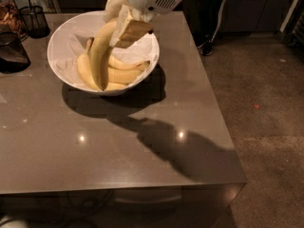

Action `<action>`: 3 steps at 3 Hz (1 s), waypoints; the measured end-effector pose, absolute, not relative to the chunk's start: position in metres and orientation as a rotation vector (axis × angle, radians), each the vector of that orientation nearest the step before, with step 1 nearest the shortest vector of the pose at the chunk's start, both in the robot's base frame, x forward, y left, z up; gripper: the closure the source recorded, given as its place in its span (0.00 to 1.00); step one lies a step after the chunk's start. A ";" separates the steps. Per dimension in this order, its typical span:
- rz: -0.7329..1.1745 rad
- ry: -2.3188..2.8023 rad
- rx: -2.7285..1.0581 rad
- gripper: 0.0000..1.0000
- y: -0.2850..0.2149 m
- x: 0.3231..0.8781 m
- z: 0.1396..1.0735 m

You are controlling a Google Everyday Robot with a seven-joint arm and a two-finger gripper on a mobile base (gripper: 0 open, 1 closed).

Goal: Pick banana from white bowl

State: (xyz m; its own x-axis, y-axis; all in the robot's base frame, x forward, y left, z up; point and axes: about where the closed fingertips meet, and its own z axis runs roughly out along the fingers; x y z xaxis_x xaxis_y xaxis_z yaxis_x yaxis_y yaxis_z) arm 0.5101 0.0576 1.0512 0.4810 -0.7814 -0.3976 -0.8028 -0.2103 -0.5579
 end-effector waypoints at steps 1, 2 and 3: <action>0.014 1.312 -2.002 1.00 0.057 0.503 1.059; -0.014 1.304 -2.008 1.00 0.057 0.499 1.070; 0.020 1.383 -1.995 1.00 0.043 0.493 1.055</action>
Offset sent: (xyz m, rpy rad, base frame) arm -0.0109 -0.0006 0.0242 -0.0489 -0.0366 -0.0106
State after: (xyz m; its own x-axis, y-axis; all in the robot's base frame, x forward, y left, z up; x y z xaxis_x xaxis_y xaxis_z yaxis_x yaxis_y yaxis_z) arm 0.4928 0.0431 1.0552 0.4303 -0.8166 -0.3848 -0.8272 -0.1861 -0.5301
